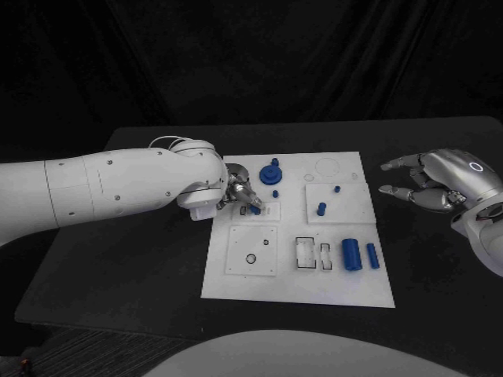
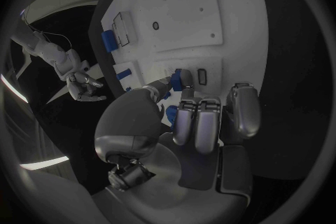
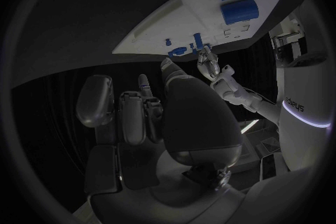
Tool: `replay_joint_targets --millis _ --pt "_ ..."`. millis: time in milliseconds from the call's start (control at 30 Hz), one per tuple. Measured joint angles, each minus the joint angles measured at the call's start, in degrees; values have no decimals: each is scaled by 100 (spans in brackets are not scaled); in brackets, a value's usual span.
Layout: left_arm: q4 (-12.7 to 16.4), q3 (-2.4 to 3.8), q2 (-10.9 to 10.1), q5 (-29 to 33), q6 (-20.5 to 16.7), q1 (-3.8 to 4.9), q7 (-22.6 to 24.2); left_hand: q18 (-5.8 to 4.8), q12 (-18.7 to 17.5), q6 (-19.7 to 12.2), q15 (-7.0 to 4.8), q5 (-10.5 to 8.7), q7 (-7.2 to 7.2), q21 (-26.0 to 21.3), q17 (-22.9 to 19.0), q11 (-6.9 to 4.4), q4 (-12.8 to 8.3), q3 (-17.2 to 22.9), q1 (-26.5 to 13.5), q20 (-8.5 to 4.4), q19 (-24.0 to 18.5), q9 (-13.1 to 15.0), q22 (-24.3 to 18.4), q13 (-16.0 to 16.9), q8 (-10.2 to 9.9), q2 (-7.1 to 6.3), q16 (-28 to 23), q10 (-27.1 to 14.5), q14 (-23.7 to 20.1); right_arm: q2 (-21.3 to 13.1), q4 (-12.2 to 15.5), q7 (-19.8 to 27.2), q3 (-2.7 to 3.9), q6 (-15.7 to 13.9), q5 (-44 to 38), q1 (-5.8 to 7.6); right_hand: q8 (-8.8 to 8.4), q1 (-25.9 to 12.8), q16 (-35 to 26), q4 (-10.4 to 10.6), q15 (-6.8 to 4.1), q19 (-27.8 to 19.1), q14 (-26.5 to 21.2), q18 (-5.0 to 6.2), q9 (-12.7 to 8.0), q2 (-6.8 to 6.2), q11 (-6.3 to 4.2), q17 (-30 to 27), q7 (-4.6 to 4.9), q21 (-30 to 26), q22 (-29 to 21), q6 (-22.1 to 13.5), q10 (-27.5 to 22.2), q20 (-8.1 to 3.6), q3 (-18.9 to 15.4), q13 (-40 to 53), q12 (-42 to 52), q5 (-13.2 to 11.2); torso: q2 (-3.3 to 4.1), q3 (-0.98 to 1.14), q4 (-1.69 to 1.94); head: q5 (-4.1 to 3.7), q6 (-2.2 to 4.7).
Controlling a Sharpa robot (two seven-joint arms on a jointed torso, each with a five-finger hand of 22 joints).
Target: Assemble the parts on the task board
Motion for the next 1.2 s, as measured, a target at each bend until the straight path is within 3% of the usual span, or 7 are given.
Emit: replay_joint_targets --millis 167,333,800,1167,1200 --pt "0 1 0 0 0 0 2 0 0 0 0 -23 1 0 0 0 0 0 0 0 0 7 0 0 -18 0 0 0 0 0 -2 0 0 1 0 -5 0 0 0 0 0 0 0 0 0 0 0 0 0 0 0 0 0 0 0 0 0 0 1 -1 1 0 -3" --pt "-4 -1 1 -2 -1 0 5 0 0 1 0 -233 2 -22 0 0 43 -123 0 0 0 17 0 0 -20 0 0 0 0 0 -3 -1 0 2 0 -8 0 0 1 0 0 0 0 0 1 0 0 0 0 0 -1 0 0 0 0 0 0 0 2 -1 4 -8 -15" --pt "-27 1 15 -14 16 0 4 0 0 22 2 -920 48 -97 0 19 593 -1066 -277 12 12 14 0 0 -20 -117 0 19 2 8 -6 -1 0 4 0 -17 0 0 1 0 0 0 0 0 1 0 0 0 0 0 4 0 0 0 0 -1 0 0 7 -1 1 -2 -16" --pt "-30 4 17 -19 27 0 4 0 0 50 21 -939 76 -118 0 19 654 -1180 -311 21 21 11 0 0 -20 -126 0 19 21 6 -9 -1 0 8 0 -27 0 0 1 0 0 0 0 0 1 0 0 0 0 0 3 0 0 0 0 -1 0 0 7 2 2 -14 -27" --pt "-30 4 17 -20 27 -1 8 0 0 50 21 -864 76 -118 0 19 639 -1195 -294 21 21 15 0 0 -20 -109 0 19 21 6 -9 -1 0 9 0 -27 0 0 1 0 0 0 0 1 1 0 0 0 0 0 3 0 0 0 0 -1 0 0 7 2 2 -14 -28"
